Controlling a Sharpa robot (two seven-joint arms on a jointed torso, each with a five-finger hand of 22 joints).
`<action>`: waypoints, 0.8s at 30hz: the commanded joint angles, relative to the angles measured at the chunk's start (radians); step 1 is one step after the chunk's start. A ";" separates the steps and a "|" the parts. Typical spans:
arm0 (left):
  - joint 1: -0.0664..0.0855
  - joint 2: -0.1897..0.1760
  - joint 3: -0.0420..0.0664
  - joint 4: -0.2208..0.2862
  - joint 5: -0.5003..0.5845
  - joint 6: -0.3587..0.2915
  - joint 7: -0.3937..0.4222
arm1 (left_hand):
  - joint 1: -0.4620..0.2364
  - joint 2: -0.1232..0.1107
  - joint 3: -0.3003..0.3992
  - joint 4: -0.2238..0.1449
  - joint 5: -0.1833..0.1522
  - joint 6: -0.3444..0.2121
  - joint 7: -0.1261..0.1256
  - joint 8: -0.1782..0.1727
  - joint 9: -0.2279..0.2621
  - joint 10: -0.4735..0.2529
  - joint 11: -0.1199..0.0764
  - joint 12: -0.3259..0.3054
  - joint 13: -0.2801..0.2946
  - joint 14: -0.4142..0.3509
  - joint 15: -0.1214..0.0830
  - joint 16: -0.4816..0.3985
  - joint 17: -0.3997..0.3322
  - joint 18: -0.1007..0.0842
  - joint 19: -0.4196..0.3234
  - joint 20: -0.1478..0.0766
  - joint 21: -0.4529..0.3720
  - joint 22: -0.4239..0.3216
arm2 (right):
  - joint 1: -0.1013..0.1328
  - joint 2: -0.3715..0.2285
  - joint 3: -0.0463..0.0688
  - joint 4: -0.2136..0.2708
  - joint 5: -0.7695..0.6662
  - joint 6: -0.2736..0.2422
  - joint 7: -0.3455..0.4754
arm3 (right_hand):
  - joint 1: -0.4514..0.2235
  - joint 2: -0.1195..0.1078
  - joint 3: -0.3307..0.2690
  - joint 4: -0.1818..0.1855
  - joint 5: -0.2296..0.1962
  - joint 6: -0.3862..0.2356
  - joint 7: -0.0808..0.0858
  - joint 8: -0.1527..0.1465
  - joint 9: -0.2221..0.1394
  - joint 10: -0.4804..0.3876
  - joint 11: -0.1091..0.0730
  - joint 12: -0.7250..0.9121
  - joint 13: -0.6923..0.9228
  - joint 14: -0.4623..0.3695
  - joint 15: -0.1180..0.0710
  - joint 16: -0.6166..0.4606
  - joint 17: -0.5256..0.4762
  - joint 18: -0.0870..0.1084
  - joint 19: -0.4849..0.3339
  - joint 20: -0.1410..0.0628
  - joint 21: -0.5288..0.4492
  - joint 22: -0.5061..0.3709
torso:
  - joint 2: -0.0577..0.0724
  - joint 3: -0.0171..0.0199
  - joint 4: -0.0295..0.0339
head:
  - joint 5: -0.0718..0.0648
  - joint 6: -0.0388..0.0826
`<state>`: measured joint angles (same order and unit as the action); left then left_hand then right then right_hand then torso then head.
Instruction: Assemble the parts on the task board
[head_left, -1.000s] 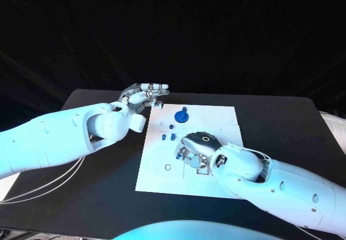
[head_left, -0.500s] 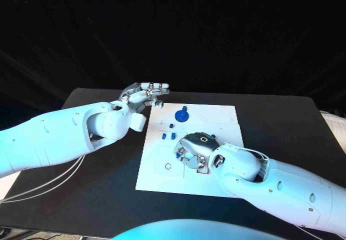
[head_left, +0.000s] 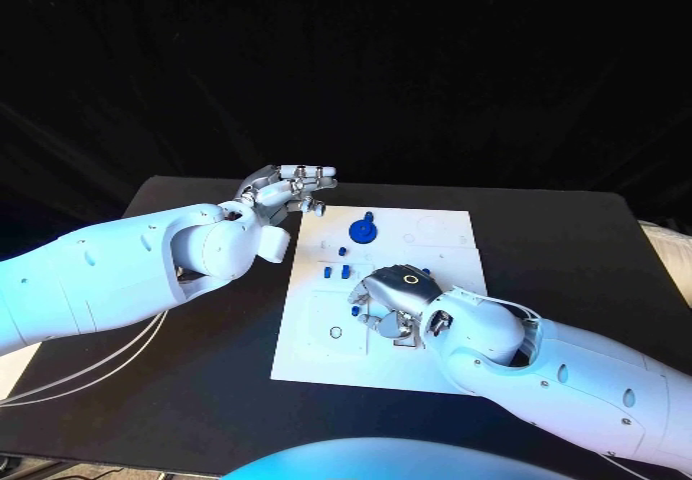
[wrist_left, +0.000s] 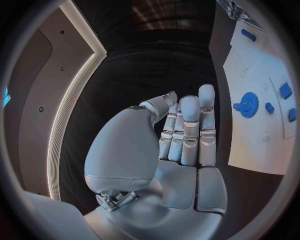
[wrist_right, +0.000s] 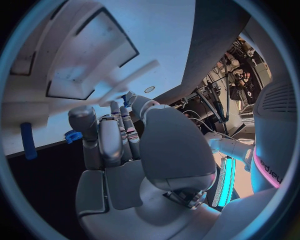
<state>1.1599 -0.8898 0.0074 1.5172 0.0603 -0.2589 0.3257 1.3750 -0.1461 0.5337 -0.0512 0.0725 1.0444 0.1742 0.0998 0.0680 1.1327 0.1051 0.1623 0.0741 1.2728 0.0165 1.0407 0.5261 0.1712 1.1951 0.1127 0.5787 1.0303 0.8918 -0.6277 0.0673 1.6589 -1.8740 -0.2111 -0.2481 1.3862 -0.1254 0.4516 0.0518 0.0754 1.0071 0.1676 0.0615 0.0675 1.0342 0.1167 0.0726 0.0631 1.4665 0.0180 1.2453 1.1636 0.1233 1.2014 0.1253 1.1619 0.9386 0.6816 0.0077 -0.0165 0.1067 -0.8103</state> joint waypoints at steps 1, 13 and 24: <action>0.001 0.000 0.001 0.000 -0.003 0.020 0.001 | 0.005 0.002 -0.004 -0.001 0.003 0.000 0.003 -0.005 -0.001 -0.005 0.000 0.002 -0.001 -0.007 -0.002 -0.006 -0.002 0.010 -0.007 0.000 -0.005 -0.001 | -0.001 -0.021 0.002 0.024 -0.007 -0.074 -0.007 | 0.006 0.007 0.000 -0.005 0.005 0.005 0.004 0.005 0.002 0.010 -0.002 0.006 0.001 0.035 0.006 -0.003 -0.003 0.010 -0.004 0.001 -0.007 -0.001 | -0.001 0.0006 -0.0023 | -0.002 0.004; 0.001 -0.005 0.000 0.001 -0.003 0.027 -0.003 | 0.005 0.002 -0.005 -0.001 0.003 0.000 0.003 -0.005 -0.001 -0.006 0.000 0.002 -0.001 -0.007 -0.002 -0.007 -0.003 0.010 -0.008 0.000 -0.005 -0.001 | 0.038 -0.168 0.063 0.103 0.015 -0.047 -0.046 | -0.039 -0.035 -0.074 0.012 -0.026 -0.048 -0.042 -0.001 -0.003 -0.048 -0.038 -0.008 -0.001 0.029 -0.039 -0.026 -0.040 0.023 -0.035 -0.030 -0.054 -0.059 | -0.001 -0.0017 -0.0054 | -0.012 0.014; 0.001 -0.008 0.000 0.001 -0.005 0.028 -0.003 | 0.006 0.003 -0.005 -0.002 0.003 0.000 0.003 -0.005 -0.001 -0.007 0.000 0.003 -0.001 -0.008 -0.002 -0.008 -0.005 0.011 -0.008 0.000 -0.006 -0.001 | 0.071 -0.223 0.072 0.048 -0.027 0.038 -0.055 | -0.006 -0.018 -0.144 0.017 -0.024 -0.042 -0.054 0.005 0.001 -0.068 -0.045 0.009 0.003 0.034 -0.045 -0.031 -0.052 0.023 -0.042 -0.050 -0.082 -0.085 | -0.001 -0.0006 -0.0062 | -0.018 0.013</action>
<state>1.1598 -0.8985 0.0068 1.5175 0.0598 -0.2498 0.3203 1.3750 -0.1461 0.5337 -0.0511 0.0725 1.0445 0.1742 0.0997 0.0681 1.1327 0.1051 0.1623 0.0742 1.2708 0.0145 1.0366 0.5218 0.1711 1.1952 0.1127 0.5788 1.0304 0.9629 -0.8517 0.1393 1.7079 -1.8692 -0.2241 -0.2932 1.3704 -0.1412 0.3127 0.0693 0.0519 0.9580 0.1137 0.0615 0.0675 0.9602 0.0725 0.0753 0.0643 1.4667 -0.0253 1.2183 1.1124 0.1392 1.1587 0.0825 1.0866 0.8542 0.6799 0.0058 -0.0234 0.0890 -0.7972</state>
